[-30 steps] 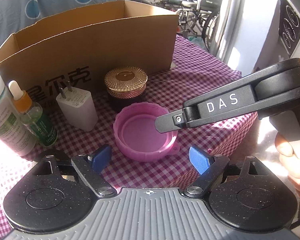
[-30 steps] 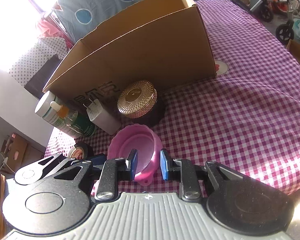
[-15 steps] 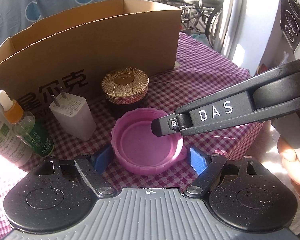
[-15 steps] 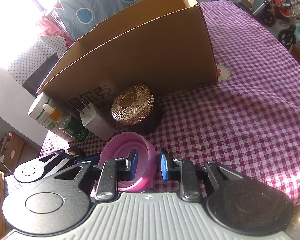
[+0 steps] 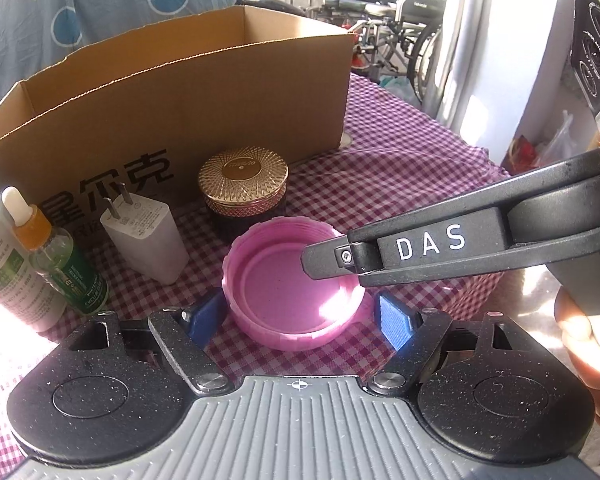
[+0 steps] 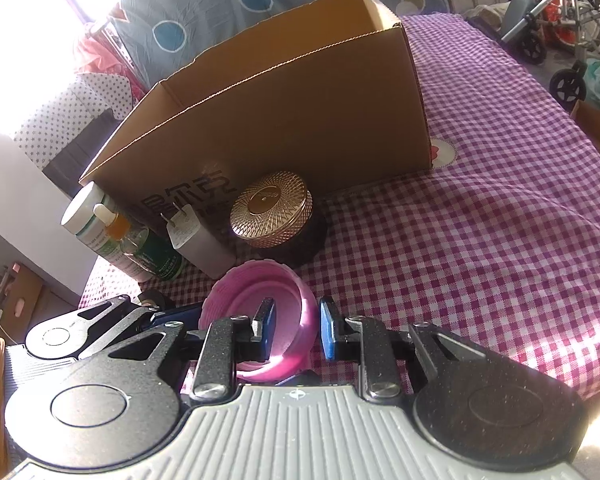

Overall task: Organize rigid objects
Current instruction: 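Lift the pink lid with the right gripper over the box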

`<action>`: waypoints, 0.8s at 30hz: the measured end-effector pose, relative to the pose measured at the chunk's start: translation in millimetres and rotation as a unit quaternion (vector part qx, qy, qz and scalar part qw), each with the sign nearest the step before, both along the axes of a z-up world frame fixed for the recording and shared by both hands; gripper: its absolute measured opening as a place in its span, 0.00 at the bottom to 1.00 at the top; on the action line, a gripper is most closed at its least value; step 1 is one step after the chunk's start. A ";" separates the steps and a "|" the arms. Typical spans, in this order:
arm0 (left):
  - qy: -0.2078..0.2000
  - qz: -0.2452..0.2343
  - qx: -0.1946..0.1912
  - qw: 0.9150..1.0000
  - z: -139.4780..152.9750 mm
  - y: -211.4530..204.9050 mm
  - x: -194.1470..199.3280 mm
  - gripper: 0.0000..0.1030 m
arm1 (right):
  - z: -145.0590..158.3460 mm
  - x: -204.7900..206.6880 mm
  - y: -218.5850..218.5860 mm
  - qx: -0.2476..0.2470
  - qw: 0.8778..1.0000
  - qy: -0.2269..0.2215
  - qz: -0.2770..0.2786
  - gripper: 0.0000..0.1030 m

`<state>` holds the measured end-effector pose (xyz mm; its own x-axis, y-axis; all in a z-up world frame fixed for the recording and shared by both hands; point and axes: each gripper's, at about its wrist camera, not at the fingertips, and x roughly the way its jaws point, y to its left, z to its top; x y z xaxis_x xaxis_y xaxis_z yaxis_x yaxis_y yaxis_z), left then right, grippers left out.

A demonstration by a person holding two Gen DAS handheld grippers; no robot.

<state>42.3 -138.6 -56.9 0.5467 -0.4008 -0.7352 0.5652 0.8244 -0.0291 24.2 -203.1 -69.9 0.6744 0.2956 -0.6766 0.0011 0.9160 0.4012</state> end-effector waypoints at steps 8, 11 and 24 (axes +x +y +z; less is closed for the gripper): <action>-0.041 -0.003 -0.023 0.999 29.8 9.8 -22.4 0.78 | 33.3 -23.4 6.9 -0.014 0.999 -0.041 -0.011 0.25; -0.067 0.001 -0.033 0.997 46.9 16.7 -30.3 0.78 | 52.3 -30.8 12.5 -0.020 0.998 -0.066 -0.010 0.25; -0.126 0.064 -0.044 0.989 133.6 51.8 24.7 0.78 | 149.7 45.0 40.5 -0.015 0.988 -0.134 0.073 0.25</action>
